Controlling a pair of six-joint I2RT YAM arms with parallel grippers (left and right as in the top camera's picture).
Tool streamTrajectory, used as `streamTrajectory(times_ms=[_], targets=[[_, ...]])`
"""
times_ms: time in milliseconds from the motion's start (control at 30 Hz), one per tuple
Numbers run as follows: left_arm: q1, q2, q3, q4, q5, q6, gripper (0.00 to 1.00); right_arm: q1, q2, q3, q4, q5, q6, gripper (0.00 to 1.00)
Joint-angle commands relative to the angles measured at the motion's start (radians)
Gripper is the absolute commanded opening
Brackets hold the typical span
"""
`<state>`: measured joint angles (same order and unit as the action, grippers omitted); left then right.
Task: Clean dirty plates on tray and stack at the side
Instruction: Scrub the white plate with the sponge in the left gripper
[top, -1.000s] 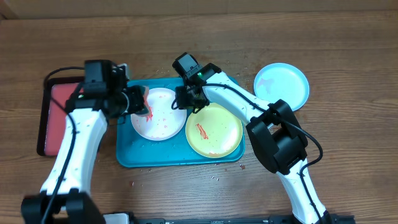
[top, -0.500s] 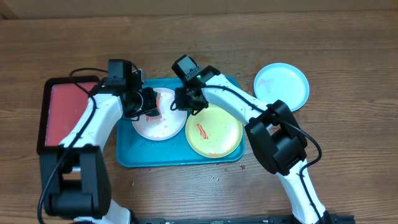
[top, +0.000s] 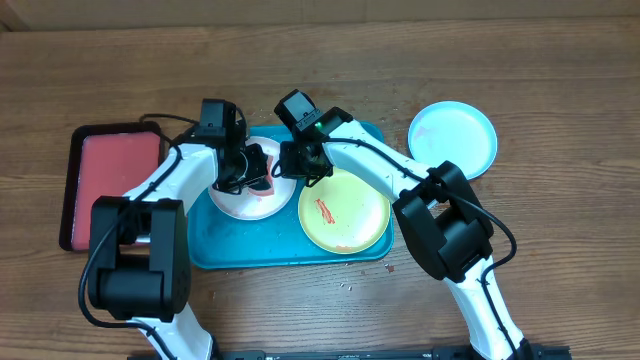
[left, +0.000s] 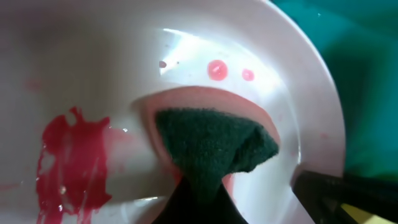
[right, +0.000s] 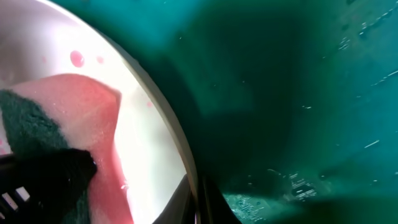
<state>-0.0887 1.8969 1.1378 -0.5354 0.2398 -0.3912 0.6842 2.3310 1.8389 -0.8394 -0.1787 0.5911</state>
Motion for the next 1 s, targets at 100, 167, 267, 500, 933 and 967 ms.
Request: streamTrajectory(times_ms=[100, 167, 267, 500, 933, 967], targets=[[0.009, 0.057, -0.016, -0.113, -0.472, -0.016, 0.04, 0.006, -0.025, -0.014, -0.008, 0.039, 0.016, 0.04], [0.015, 0.057, -0.016, -0.133, -0.536, -0.013, 0.04, 0.006, -0.025, -0.014, -0.009, 0.044, 0.015, 0.04], [0.025, 0.055, -0.007, -0.153, -0.572, -0.008, 0.04, 0.006, -0.025, -0.014, -0.015, 0.059, 0.015, 0.04], [0.032, 0.048, 0.108, -0.229, -0.543, 0.033, 0.04, 0.006, -0.025, -0.014, -0.022, 0.068, 0.015, 0.04], [0.015, 0.107, 0.153, -0.039, 0.1, 0.071, 0.04, 0.006, -0.025, -0.014, -0.006, 0.073, 0.015, 0.04], [0.01, 0.125, 0.153, -0.037, 0.096, 0.08, 0.04, 0.006, -0.025, -0.014, -0.006, 0.073, 0.015, 0.04]])
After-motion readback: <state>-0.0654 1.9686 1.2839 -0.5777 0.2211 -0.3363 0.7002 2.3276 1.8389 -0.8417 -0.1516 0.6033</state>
